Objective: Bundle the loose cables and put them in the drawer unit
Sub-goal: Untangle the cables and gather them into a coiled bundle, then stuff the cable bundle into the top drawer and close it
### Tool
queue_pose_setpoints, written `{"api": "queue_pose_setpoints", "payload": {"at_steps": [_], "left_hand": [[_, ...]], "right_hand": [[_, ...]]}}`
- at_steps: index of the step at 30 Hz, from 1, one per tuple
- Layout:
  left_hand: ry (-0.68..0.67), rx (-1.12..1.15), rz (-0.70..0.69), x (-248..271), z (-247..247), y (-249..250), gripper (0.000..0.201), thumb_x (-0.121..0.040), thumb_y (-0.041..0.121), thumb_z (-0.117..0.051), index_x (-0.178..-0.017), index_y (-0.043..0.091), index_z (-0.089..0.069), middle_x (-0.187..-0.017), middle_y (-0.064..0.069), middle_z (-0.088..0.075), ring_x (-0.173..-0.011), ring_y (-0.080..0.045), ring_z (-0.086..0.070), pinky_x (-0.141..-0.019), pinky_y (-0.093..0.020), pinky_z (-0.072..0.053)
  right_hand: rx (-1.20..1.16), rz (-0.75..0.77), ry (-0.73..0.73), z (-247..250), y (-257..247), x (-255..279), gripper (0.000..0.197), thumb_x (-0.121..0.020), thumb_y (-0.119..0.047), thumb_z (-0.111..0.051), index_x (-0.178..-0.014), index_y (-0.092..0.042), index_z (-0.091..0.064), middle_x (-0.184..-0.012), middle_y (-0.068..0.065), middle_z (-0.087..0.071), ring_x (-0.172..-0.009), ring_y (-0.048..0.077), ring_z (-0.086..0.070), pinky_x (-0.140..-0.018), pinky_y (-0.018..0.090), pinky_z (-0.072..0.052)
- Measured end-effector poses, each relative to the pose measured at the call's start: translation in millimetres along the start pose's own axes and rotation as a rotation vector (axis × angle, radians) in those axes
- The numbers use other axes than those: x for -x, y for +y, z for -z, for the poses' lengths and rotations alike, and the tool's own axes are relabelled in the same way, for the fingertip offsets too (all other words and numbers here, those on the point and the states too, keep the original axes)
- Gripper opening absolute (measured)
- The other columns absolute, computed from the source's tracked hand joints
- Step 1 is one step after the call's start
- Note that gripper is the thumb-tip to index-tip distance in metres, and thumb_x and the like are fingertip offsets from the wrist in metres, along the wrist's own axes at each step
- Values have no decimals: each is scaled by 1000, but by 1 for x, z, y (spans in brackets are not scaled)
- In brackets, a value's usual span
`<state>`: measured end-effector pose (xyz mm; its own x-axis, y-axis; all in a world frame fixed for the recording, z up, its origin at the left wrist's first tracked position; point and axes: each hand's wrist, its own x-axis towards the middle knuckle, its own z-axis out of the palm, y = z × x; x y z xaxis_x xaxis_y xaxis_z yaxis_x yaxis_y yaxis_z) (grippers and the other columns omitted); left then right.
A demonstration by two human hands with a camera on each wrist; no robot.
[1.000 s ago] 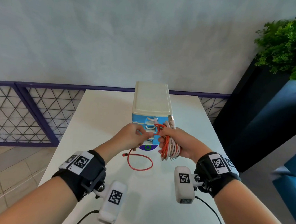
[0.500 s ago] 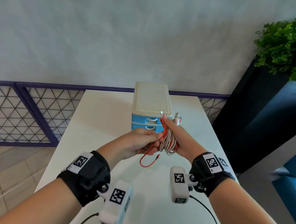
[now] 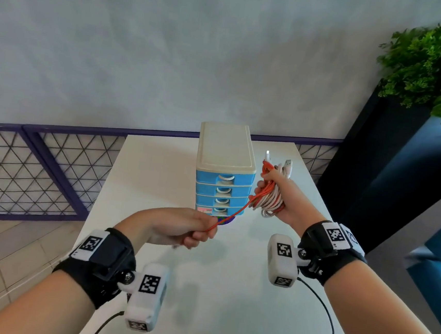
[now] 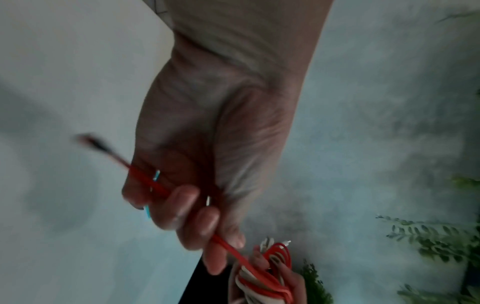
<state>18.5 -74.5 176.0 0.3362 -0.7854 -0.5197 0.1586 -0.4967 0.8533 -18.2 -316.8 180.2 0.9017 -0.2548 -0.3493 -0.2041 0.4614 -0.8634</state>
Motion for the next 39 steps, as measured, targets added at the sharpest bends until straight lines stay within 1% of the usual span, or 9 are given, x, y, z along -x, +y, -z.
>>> {"api": "queue_pose_setpoints", "payload": {"at_steps": [4,7,10,15,21,26,29,33,39], "left_hand": [[317,-348,-144,-6,11,0,18,-95,21,-54,-81,20,-65,-68,10,-55,-62,-2,-46,-64,-16,-39],[546,-466,-240,-18,15,8,16,-86,26,-66,-72,34,-66,-73,15,-63,-70,-6,-52,-77,-32,-45],[661,-500,-322,-26,8,18,16,-80,30,-71,-67,38,-65,-72,17,-65,-69,-6,-52,-77,-36,-44],[815,-403,-448,-34,-7,23,18,-77,22,-75,-82,19,-58,-79,-1,-66,-65,-10,-54,-62,-24,-42],[709,-140,-278,-26,5,19,20,-96,16,-49,-80,11,-61,-65,-2,-60,-49,-14,-55,-60,-28,-53],[586,61,-212,-24,-11,27,28,-98,23,-44,-101,12,-69,-90,0,-73,-75,-10,-65,-76,-27,-52],[694,-173,-292,-34,-21,28,28,-94,23,-50,-84,9,-72,-80,-5,-71,-70,-10,-60,-69,-26,-46],[677,-418,-324,-38,-25,24,36,-96,21,-47,-61,24,-59,-69,-3,-63,-66,-16,-56,-59,-26,-40],[423,-387,-244,-21,-9,21,28,-99,21,-43,-94,7,-67,-92,1,-67,-85,-10,-58,-74,-17,-41]], "right_hand": [[52,-87,-180,-4,-3,8,9,-92,-9,-49,-92,-5,-57,-73,11,-67,-68,22,-69,-82,44,-54],[194,-134,-247,-16,0,15,21,-93,-8,-47,-106,3,-59,-79,17,-71,-68,24,-71,-62,36,-60],[321,-175,-303,-25,6,18,38,-88,-10,-55,-120,10,-53,-96,26,-69,-78,28,-72,-68,37,-59],[346,-189,-346,-31,13,19,12,-86,-11,-55,-90,-1,-62,-78,16,-65,-64,24,-69,-63,35,-57],[366,-1,-138,-20,12,13,15,-91,-3,-51,-79,-9,-59,-60,3,-63,-50,11,-62,-51,24,-53],[366,43,-160,-24,17,10,28,-91,-22,-62,-116,-10,-62,-111,25,-68,-91,30,-68,-84,45,-55],[290,30,-253,-34,21,11,40,-91,-36,-61,-124,-14,-59,-119,23,-66,-99,34,-68,-85,45,-56],[283,-22,-349,-38,24,13,48,-88,-31,-66,-125,-3,-53,-104,25,-63,-91,41,-63,-71,46,-60],[466,-75,-290,-29,23,12,21,-87,-9,-63,-104,4,-62,-79,19,-67,-67,27,-68,-66,36,-57]]}}
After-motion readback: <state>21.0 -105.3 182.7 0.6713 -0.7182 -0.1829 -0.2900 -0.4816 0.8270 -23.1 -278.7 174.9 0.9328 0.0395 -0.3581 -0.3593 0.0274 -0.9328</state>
